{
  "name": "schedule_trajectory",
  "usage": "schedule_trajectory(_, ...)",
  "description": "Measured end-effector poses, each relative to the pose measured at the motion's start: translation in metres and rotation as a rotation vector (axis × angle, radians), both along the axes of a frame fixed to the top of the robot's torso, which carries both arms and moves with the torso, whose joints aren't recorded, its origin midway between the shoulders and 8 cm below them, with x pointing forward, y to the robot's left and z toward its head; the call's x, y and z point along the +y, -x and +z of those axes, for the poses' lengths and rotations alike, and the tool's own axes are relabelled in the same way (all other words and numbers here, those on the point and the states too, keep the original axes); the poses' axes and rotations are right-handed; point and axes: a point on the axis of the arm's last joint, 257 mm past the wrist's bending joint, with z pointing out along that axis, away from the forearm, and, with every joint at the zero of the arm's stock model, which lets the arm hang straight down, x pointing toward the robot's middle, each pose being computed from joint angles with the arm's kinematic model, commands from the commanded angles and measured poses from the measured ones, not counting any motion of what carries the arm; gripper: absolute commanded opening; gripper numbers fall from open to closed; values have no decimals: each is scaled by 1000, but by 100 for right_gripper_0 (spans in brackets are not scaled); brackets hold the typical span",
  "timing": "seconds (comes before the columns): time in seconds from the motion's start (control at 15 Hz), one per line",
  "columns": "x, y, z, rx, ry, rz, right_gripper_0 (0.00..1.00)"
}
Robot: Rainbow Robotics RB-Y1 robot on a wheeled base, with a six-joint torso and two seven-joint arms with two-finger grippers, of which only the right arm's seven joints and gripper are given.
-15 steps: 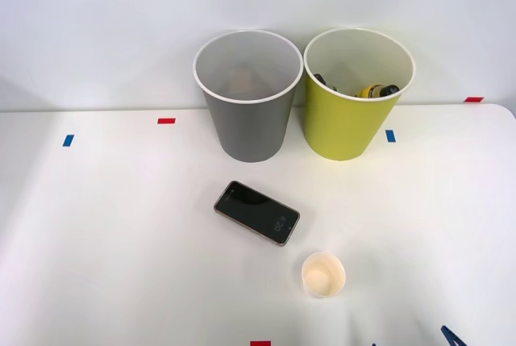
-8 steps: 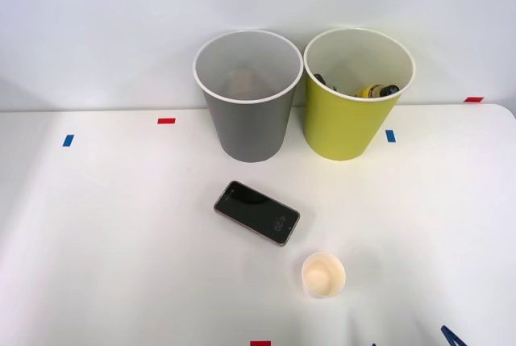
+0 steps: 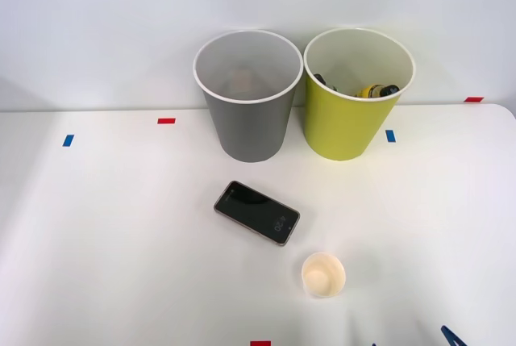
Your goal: Put cans in the gray bin, plastic bottles in the light green bin
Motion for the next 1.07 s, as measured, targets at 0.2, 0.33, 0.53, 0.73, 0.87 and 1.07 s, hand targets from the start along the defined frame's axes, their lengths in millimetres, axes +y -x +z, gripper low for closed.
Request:
schedule_trajectory(0.2, 0, 0, 0, 0, 0, 0, 100)
schedule_trajectory(0.33, 0, 0, 0, 0, 0, 0, 100)
schedule_trajectory(0.53, 0, 0, 0, 0, 0, 0, 100)
schedule_trajectory(0.73, 0, 0, 0, 0, 0, 0, 100)
schedule_trajectory(0.87, 0, 0, 0, 0, 0, 0, 100)
schedule_trajectory(1.07, 0, 0, 0, 0, 0, 0, 100)
